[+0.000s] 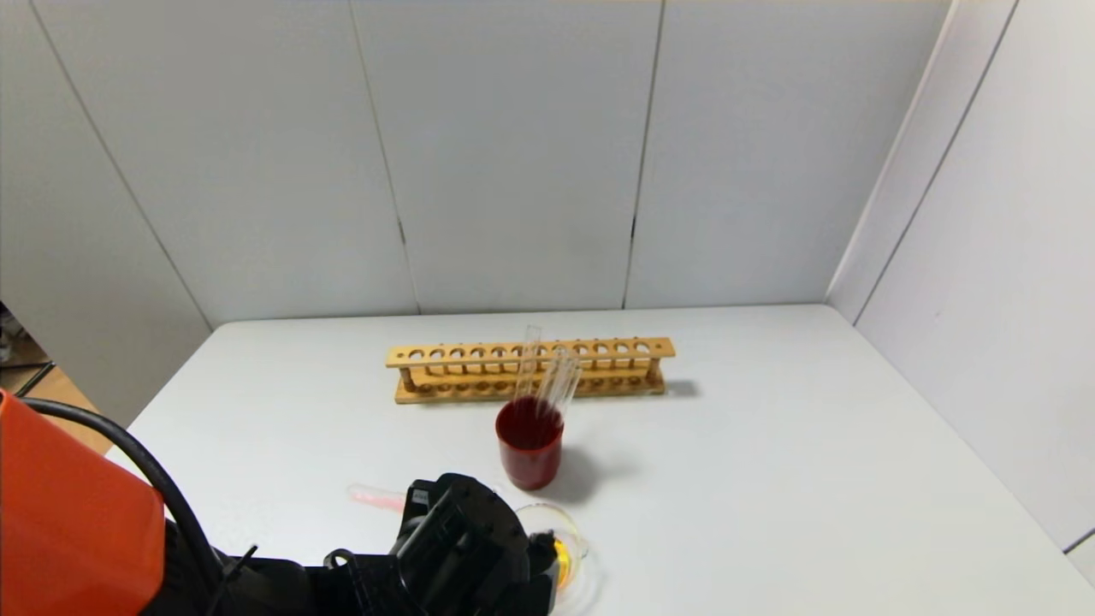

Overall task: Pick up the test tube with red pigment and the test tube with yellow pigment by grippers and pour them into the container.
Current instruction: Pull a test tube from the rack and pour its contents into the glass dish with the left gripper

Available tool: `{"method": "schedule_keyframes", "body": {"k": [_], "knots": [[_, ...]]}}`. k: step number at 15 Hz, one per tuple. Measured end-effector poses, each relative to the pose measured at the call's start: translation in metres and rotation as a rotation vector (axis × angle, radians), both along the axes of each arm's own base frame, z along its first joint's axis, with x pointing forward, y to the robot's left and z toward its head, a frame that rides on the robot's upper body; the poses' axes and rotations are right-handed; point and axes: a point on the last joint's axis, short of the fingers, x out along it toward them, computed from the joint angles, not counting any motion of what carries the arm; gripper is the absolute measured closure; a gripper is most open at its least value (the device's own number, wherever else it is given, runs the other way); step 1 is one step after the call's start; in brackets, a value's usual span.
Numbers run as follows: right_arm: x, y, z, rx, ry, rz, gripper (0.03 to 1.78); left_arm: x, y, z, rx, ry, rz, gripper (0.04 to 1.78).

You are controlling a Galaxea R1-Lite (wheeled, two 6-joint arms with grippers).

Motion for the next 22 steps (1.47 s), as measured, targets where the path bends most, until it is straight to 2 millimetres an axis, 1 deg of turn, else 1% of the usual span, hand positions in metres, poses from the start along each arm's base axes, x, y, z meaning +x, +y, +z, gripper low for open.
{"method": "schedule_keyframes", "body": {"k": [4,10,17,20,22], "knots": [[0.0,0.0,0.0,0.0,0.0,0.0,0.06,0.001,-0.002,0.002,0.007,-0.007,-0.012,1.52],[0.0,0.0,0.0,0.0,0.0,0.0,0.06,0.001,-0.003,0.007,0.066,-0.019,-0.071,1.52],[0.0,0.0,0.0,0.0,0.0,0.0,0.06,0.007,-0.011,0.007,0.103,-0.028,-0.096,1.52],[0.0,0.0,0.0,0.0,0.0,0.0,0.06,0.009,-0.011,0.006,0.138,-0.028,-0.115,1.52],[0.0,0.0,0.0,0.0,0.0,0.0,0.06,0.016,-0.011,0.01,0.166,-0.042,-0.12,1.52]]}}
